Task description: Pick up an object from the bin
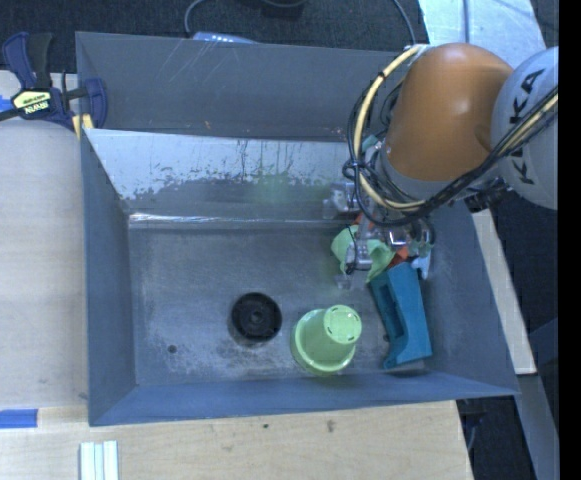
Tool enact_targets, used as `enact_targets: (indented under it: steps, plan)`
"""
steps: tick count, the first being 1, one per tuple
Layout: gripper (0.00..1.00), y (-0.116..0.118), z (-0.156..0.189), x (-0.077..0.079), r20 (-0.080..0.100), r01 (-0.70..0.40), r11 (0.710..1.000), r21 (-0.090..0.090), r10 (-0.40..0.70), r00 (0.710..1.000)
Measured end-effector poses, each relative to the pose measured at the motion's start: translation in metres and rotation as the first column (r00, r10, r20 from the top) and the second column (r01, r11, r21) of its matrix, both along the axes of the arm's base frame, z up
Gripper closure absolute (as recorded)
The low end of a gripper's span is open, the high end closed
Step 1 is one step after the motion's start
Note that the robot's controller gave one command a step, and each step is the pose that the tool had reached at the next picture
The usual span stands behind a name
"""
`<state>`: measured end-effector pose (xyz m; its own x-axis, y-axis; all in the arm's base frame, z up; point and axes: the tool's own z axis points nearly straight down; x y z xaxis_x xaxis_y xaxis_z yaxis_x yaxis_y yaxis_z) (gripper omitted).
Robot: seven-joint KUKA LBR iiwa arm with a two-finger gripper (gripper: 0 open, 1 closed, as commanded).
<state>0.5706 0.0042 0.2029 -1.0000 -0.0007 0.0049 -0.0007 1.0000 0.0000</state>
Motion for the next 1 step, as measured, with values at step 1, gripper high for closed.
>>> enact_targets:
  steps: [1]
  plan:
    - [0.00,0.0000,0.0045,0.0010,0.007,0.000,1.000,0.000,0.000,1.000]
